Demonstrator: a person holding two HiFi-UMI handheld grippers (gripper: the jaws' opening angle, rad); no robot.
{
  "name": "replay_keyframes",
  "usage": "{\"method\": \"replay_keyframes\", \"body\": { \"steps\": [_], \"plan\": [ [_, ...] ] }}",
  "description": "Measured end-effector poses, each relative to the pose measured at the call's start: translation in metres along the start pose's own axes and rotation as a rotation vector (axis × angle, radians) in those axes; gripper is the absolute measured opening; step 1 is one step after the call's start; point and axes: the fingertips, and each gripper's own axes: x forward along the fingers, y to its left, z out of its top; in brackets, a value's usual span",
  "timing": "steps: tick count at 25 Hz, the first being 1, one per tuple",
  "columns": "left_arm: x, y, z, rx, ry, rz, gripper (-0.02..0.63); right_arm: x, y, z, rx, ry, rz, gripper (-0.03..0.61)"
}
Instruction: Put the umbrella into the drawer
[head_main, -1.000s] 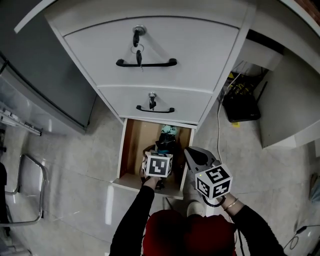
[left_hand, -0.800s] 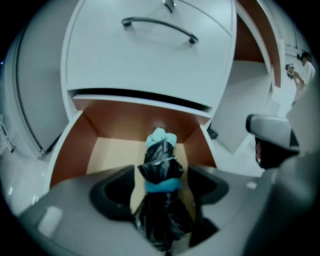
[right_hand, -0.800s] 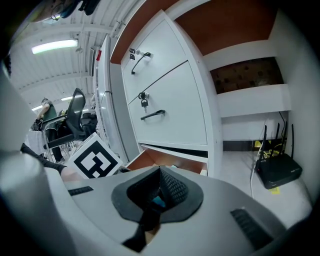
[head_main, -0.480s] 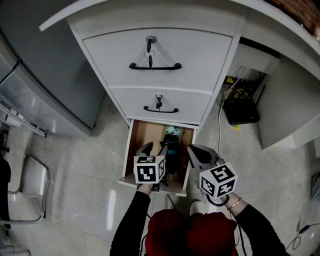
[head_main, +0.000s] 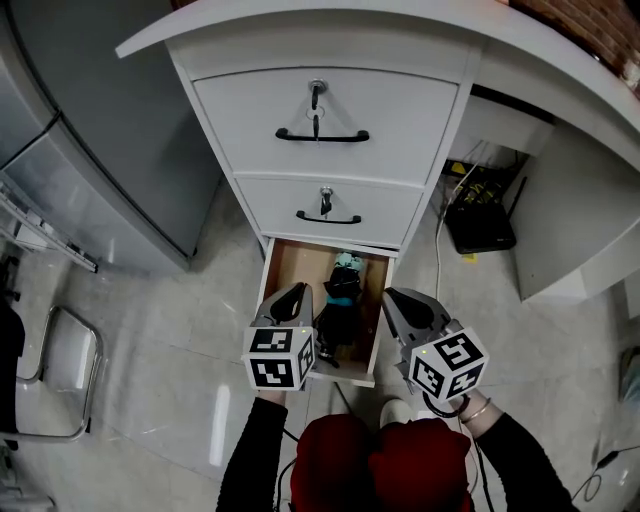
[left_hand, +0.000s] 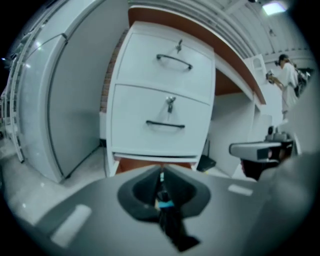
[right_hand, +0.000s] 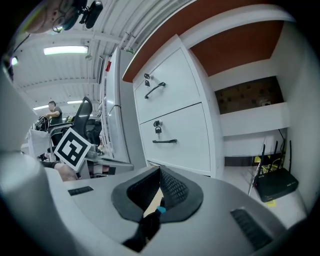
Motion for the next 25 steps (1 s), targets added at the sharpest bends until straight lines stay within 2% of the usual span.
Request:
{"method": "replay_keyframes", "body": {
  "steps": [2,6,9,14,20,25],
  "plan": [
    [-0.013,0.000,0.010,0.000,-0.036,0.004,0.005,-0.006,0.002,0.007,0.001,-0.016,0.002,0.002],
    [-0.041,0.001,0.028,-0.025,-0.101,0.005,0.005,-0.017,0.005,0.023,0.010,-0.053,0.004,0.002],
    [-0.063,0.002,0.039,-0.009,-0.144,0.020,0.003,-0.026,0.006,0.033,0.018,-0.084,0.003,0.002],
    [-0.096,0.003,0.047,0.005,-0.186,0.028,0.003,-0.041,0.013,0.048,0.012,-0.115,0.006,0.002],
    [-0.131,0.006,0.051,-0.014,-0.230,0.044,0.003,-0.065,0.032,0.065,-0.075,-0.175,0.024,0.002],
    [-0.155,0.003,0.055,-0.020,-0.248,0.051,0.003,-0.086,0.042,0.071,-0.073,-0.208,0.033,0.002]
  ]
}}
